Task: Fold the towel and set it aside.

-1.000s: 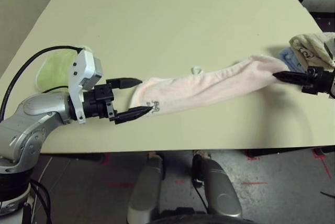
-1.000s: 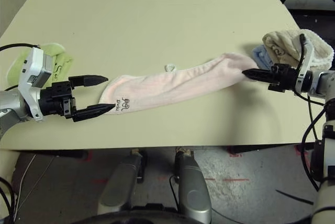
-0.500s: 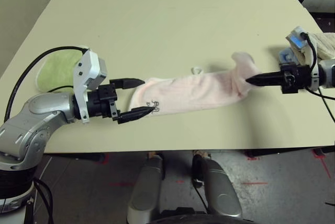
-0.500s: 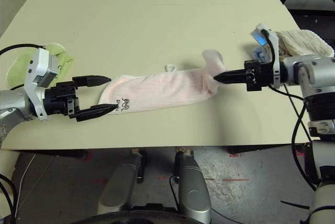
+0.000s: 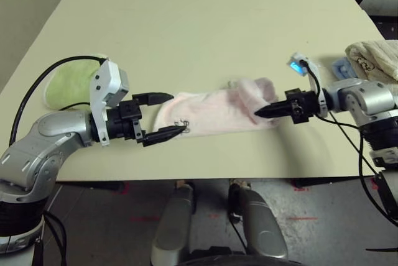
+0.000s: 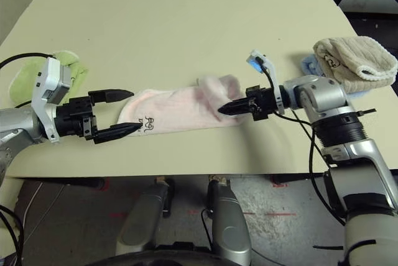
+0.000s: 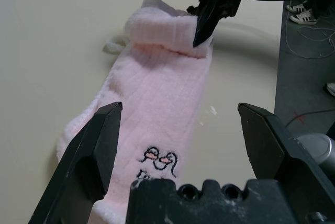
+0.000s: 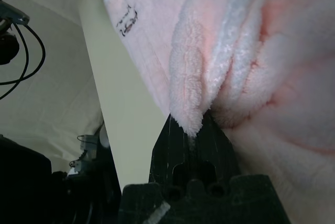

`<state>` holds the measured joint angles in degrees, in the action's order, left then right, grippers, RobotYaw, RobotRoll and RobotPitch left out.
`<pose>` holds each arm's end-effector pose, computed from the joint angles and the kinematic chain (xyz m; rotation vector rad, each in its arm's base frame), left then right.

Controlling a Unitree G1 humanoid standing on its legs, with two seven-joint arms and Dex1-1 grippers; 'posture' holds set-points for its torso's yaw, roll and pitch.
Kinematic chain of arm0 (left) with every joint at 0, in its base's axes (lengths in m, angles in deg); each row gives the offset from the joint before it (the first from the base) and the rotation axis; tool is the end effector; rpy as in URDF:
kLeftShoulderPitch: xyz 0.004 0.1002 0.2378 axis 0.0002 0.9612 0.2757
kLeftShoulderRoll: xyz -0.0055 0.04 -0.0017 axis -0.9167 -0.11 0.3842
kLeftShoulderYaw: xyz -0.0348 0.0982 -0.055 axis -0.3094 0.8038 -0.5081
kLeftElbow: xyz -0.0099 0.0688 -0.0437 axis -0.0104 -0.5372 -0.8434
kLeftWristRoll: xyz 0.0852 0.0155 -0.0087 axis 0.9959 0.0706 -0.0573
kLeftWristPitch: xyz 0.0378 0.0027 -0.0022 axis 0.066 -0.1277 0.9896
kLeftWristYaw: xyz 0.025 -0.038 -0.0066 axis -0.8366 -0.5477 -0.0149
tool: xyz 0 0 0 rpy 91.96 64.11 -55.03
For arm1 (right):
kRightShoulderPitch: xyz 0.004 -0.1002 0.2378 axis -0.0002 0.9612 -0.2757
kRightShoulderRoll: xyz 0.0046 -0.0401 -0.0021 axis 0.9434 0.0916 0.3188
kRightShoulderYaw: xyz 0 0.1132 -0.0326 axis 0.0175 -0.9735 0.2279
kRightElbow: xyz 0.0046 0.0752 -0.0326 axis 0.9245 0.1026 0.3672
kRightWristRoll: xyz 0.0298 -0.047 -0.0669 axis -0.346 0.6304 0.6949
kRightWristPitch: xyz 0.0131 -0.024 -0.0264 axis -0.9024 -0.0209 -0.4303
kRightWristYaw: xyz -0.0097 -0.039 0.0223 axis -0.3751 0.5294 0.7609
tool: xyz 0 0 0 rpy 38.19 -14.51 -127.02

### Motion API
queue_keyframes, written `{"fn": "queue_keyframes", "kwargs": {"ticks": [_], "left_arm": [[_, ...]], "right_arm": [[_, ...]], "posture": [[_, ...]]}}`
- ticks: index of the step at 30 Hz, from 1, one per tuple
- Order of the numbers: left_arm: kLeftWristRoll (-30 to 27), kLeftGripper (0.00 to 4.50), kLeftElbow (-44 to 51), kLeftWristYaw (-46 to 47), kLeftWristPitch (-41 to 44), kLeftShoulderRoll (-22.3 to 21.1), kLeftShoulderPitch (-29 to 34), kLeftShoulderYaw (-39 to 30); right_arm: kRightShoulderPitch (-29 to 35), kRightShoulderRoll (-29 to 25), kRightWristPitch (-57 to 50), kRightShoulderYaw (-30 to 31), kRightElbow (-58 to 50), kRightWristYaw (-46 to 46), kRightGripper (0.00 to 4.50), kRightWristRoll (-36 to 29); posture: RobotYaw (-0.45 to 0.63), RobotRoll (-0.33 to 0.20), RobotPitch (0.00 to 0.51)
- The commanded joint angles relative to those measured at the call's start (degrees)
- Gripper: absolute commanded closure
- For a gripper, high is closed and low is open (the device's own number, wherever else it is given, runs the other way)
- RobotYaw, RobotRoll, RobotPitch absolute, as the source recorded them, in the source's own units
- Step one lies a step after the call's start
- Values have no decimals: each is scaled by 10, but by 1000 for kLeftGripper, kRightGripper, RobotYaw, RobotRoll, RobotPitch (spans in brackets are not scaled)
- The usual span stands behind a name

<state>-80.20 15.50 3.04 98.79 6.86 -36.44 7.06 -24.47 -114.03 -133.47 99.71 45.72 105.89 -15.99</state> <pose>0.2022 0.2496 0.1854 0.2552 0.1194 -1.1302 0.3109 -0.2335 0.1569 0.0559 0.6564 1.3306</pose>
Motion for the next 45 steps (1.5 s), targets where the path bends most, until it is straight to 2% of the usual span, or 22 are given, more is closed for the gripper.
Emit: {"fn": "queue_keyframes", "kwargs": {"ticks": [1, 3, 4, 7, 11, 15, 16, 22, 26, 29, 32, 35, 37, 39, 41, 45], "left_arm": [[4, 0, 9, 4, 1, 4, 6, 13], [5, 0, 9, 5, 1, 6, 3, 17], [5, 0, 8, 5, 0, 6, 2, 18], [7, 0, 4, 4, -2, 7, -1, 23], [8, 0, 0, 4, -3, 9, -7, 28], [10, 0, -2, 3, -3, 10, -12, 32], [11, 0, -4, 3, -3, 11, -14, 34], [10, 0, -16, 18, 6, 37, -51, 47], [15, 0, -43, 57, 20, 90, -114, 72], [27, 596, -81, 89, 34, 138, -172, 98], [52, 1791, -112, 109, 35, 184, -220, 134], [75, 2954, -138, 120, 38, 212, -249, 160], [96, 3820, -165, 127, 36, 239, -275, 187], [116, 4500, -194, 132, 40, 268, -298, 215], [138, 4500, -220, 129, 31, 286, -310, 237], [175, 4500, -265, 126, 17, 317, -322, 265]], "right_arm": [[1, 15, -3, 2, -11, -9, 4471, -8], [4, 28, 4, -7, -19, -16, 4471, -14], [6, 33, 10, -9, -23, -17, 4190, -16], [20, 27, 23, -7, -44, 4, 3290, -26], [29, -2, 40, -22, -68, 46, 1738, -48], [5, -48, 11, -34, -66, 85, 203, -73], [-4, -58, 7, -41, -60, 91, 41, -79], [-43, -96, 14, -83, 11, 90, 41, -83], [-36, -92, 103, -96, 56, 53, 41, -43], [-25, -66, 167, -113, 67, 14, 0, -29], [-10, -43, 198, -120, 54, -7, 973, -26], [3, -29, 209, -120, 36, -12, 2065, -29], [12, -19, 221, -117, 26, -12, 2911, -30], [20, -11, 233, -108, 17, -9, 3651, -26], [27, -6, 245, -98, 15, -7, 4445, -18], [37, 7, 263, -84, 19, -5, 4482, -5]], "posture": [[167, 0, 186], [167, 0, 186], [165, 0, 184], [164, 0, 182], [165, 0, 178], [163, 0, 173], [162, 0, 171], [155, 0, 164], [150, 0, 158], [143, 0, 155], [139, 0, 154], [133, 0, 152], [130, 0, 150], [127, 0, 150], [122, 0, 149], [118, 0, 149]]}}
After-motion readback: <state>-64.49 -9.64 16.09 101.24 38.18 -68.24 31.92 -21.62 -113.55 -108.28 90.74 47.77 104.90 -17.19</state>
